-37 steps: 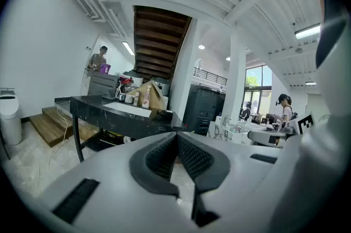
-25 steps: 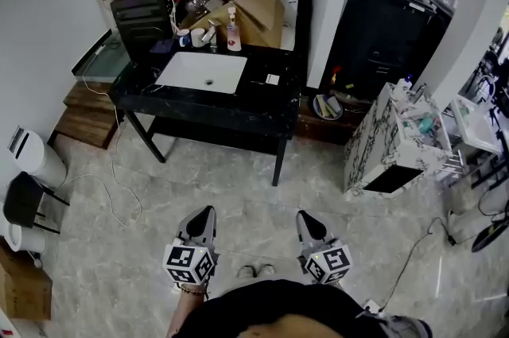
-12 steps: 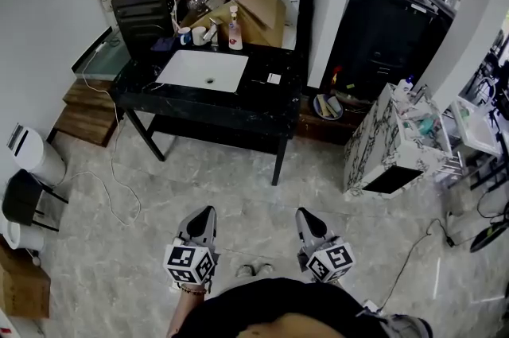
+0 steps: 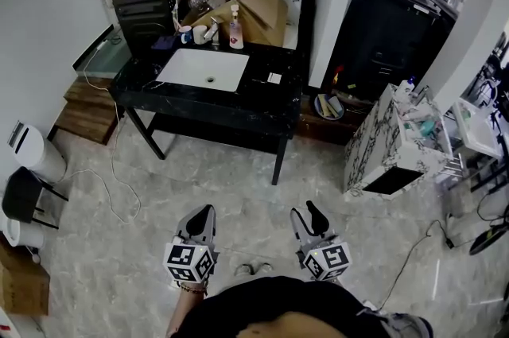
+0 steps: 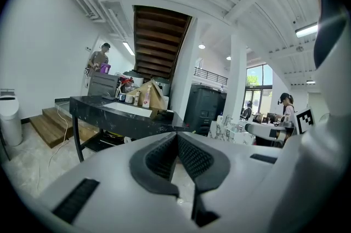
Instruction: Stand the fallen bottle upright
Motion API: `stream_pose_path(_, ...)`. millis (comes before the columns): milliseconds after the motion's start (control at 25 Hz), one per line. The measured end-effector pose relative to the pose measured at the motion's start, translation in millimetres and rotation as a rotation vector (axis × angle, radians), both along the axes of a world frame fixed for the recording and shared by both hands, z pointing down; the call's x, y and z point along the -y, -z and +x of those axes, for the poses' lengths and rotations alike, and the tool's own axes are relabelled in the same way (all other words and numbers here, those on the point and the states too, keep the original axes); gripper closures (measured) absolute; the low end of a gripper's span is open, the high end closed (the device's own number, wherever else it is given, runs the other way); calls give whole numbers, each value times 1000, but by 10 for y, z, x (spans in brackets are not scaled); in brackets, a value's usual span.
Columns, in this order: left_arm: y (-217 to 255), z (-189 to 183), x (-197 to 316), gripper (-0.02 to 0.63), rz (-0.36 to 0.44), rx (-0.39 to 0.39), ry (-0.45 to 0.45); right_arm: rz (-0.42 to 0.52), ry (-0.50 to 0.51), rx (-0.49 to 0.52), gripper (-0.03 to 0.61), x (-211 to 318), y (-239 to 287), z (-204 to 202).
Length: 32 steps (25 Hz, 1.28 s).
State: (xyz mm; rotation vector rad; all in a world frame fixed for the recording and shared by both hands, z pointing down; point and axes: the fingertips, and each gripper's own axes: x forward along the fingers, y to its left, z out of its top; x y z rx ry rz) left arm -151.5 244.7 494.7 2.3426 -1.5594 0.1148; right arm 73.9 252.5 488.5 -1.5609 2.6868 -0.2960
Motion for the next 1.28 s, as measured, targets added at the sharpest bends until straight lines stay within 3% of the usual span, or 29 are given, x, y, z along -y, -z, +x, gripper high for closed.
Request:
stream_pose_path(200, 4, 95, 39, 612, 4, -3, -13, 7, -47, -24, 344, 70, 6, 115)
stream_pose_path(480, -16, 237, 69, 612, -10, 3, -9, -46, -78, -59, 336, 136, -88, 327)
stream_pose_path(680, -18, 383, 113, 612, 5, 13, -1, -51, -77, -15, 336, 171, -109, 463)
stream_pose_path(920, -107, 536, 139, 612, 3, 22, 7, -34, 29, 77, 336, 89, -127, 488)
stream_pose_path(1280, -60, 644, 214, 612, 35, 53, -15, -30, 28, 36, 336, 119, -196, 533)
